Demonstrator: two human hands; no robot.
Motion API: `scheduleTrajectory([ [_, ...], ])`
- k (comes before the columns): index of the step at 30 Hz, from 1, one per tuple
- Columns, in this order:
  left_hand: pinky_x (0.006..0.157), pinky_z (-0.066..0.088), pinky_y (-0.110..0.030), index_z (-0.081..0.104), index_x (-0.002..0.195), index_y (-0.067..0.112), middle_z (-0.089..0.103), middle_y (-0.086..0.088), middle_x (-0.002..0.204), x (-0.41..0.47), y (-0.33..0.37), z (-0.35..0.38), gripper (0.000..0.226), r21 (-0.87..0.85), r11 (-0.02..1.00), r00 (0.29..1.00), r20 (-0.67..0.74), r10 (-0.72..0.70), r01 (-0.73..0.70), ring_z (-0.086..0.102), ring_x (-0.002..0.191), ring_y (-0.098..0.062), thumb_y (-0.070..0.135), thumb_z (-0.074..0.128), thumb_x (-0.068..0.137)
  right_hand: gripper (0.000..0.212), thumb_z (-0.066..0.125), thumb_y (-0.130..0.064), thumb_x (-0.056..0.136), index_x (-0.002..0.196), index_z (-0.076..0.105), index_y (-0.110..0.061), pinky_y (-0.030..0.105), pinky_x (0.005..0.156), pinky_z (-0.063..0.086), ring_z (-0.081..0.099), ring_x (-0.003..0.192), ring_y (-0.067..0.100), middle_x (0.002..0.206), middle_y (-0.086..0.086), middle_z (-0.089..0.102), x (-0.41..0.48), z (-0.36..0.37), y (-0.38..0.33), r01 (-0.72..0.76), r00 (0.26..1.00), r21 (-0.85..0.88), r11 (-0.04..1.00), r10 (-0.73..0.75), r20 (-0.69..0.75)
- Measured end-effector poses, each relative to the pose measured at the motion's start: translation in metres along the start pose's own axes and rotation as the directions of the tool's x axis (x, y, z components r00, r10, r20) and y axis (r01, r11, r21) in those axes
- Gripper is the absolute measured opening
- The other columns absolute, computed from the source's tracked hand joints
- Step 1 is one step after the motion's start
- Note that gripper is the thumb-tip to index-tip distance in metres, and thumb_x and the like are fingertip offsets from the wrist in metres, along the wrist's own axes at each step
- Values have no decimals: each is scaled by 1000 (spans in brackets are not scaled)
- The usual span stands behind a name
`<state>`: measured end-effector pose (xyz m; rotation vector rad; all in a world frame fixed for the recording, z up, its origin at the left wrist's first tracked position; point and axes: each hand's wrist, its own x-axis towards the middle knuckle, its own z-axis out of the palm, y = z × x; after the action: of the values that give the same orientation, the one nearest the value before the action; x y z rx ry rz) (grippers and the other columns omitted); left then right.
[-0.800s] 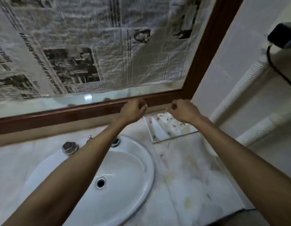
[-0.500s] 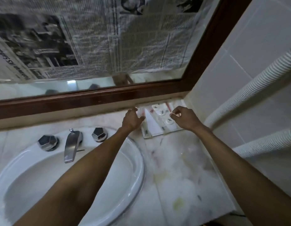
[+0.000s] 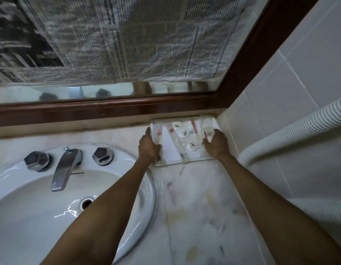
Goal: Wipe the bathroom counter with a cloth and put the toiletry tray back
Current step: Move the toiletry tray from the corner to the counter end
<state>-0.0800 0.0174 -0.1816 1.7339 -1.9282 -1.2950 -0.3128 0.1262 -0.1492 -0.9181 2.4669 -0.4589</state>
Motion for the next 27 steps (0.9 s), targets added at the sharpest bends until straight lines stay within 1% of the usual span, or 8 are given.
scheduleTrajectory([
  [4,102,50,-46,29,161,10,64,-20,137,4,-10,-9,90,35,999,999,-7,-35,35,62,124,-42,13,80,87,74,66,-45,90,138,41,5,45,104,43,49,126,43,136,28,51,13,6,7,-37,998,15,999,37,49],
  [6,102,49,-45,27,163,11,64,-20,138,6,-11,-13,93,63,997,999,1,-48,48,61,126,-41,15,80,87,74,71,-41,87,138,41,4,42,99,44,52,123,43,133,29,52,20,9,10,-38,998,18,999,37,53],
  [10,95,48,-41,25,164,14,66,-18,135,5,-9,-16,93,76,993,996,7,-91,90,61,125,-39,9,75,86,93,80,-37,80,149,31,2,42,105,41,49,127,44,135,30,48,26,14,18,-55,996,44,998,52,66],
  [16,92,53,-44,27,163,19,66,-14,134,-18,-13,-39,91,48,996,997,2,-79,79,64,119,-38,7,71,84,86,82,-34,79,145,40,2,39,103,42,51,121,43,126,28,49,3,28,23,-20,1000,114,993,18,19],
  [19,88,52,-41,26,164,18,65,-15,133,-36,-21,-58,90,24,996,997,-23,-80,80,64,117,-38,6,71,86,89,82,-36,78,148,39,-1,37,104,42,53,119,40,124,25,48,-17,31,13,23,1000,168,985,-24,3],
  [22,92,57,-43,27,164,16,66,-15,131,-57,-29,-83,91,-9,997,996,-49,-72,71,65,116,-38,3,71,85,92,82,-35,79,152,35,-5,34,105,41,53,119,38,123,22,48,-40,31,-3,89,996,201,976,-89,-10],
  [25,90,58,-47,36,158,11,68,-15,118,-84,-41,-115,84,-28,999,997,-66,-39,37,66,112,-40,-1,71,83,88,81,-37,79,150,38,-10,35,103,45,57,113,36,118,18,49,-68,33,-24,178,984,221,959,-173,-41],
  [27,93,58,-49,44,152,15,70,-13,121,-99,-50,-139,78,-20,1000,996,-91,2,-3,66,112,-39,2,72,81,85,80,-36,81,150,38,-10,33,101,45,57,113,34,120,18,49,-88,34,-42,211,977,232,949,-208,-39],
])
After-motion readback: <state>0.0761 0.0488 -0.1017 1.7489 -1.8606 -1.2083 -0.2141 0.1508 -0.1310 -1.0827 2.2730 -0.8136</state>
